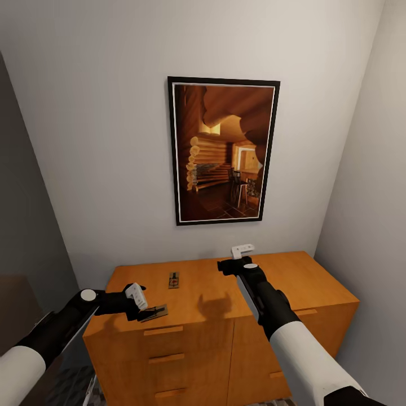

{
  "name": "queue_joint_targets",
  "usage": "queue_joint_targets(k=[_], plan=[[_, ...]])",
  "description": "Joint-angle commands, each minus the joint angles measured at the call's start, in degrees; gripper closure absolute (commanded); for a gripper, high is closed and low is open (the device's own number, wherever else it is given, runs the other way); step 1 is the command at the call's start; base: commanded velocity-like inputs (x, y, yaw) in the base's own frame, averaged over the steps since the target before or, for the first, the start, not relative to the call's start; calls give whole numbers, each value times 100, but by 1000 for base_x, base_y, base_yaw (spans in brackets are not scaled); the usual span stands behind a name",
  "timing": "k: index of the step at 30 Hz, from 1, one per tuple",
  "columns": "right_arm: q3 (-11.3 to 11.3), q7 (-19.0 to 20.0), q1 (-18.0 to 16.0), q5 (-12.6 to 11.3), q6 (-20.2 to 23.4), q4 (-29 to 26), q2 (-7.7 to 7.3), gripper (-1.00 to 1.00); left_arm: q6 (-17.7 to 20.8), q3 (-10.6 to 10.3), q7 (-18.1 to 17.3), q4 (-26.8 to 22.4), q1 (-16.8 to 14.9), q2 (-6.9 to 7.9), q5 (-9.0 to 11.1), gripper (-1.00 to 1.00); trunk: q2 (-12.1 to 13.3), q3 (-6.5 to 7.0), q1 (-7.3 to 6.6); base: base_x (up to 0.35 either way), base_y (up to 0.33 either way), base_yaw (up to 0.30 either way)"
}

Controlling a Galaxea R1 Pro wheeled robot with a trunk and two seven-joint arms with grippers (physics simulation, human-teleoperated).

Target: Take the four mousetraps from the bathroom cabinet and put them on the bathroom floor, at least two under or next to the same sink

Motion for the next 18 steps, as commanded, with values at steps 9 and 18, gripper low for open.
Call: queue_joint_targets(k=[9, 18], plan=[[12, -6, -2, 23, 13, -3, -1, -100, 52, -7, -18, -13, -3, 2, 10, -100, -5, -3, 2, 0, 0, 0], [9, -27, -1, 4, -205, 8, -1, -100, 36, 2, -23, -28, -3, 2, 21, -100, -5, -3, 2, 0, 0, 0]])
